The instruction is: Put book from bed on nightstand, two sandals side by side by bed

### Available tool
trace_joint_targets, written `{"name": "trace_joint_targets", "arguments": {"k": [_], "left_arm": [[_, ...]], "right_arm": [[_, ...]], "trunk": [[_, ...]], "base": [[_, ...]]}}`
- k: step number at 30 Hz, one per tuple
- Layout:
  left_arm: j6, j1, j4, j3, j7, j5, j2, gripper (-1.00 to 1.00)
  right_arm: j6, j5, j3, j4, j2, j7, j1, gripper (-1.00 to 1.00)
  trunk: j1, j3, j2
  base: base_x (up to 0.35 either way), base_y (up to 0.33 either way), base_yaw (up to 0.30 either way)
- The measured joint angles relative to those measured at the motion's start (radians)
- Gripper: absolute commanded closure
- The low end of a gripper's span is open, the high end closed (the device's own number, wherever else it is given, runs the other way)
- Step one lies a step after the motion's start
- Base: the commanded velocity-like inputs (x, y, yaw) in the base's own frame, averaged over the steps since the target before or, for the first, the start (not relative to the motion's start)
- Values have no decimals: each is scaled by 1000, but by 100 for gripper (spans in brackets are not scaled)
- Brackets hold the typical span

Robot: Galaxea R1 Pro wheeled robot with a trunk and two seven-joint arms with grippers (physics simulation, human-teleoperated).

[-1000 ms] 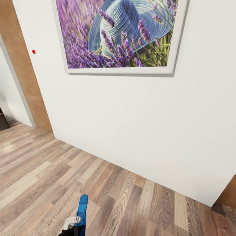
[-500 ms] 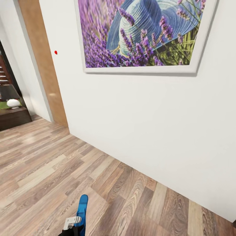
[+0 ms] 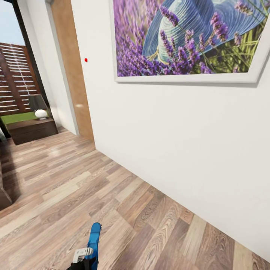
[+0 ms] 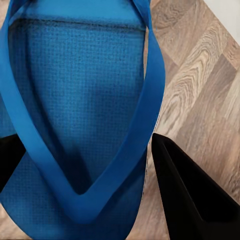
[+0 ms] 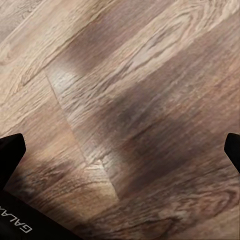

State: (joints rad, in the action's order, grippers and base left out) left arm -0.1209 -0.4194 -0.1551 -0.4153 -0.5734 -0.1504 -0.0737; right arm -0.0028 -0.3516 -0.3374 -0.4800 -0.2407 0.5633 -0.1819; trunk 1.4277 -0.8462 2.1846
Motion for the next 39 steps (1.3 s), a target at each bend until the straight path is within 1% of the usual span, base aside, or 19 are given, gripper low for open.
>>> {"name": "trace_joint_targets", "arguments": {"k": [39], "left_arm": [[0,0,0,0,0,0,0,100]], "right_arm": [[0,0,0,0,0,1,0,-100]], "trunk": [[0,-17,0]], "base": [[0,0,272]]}}
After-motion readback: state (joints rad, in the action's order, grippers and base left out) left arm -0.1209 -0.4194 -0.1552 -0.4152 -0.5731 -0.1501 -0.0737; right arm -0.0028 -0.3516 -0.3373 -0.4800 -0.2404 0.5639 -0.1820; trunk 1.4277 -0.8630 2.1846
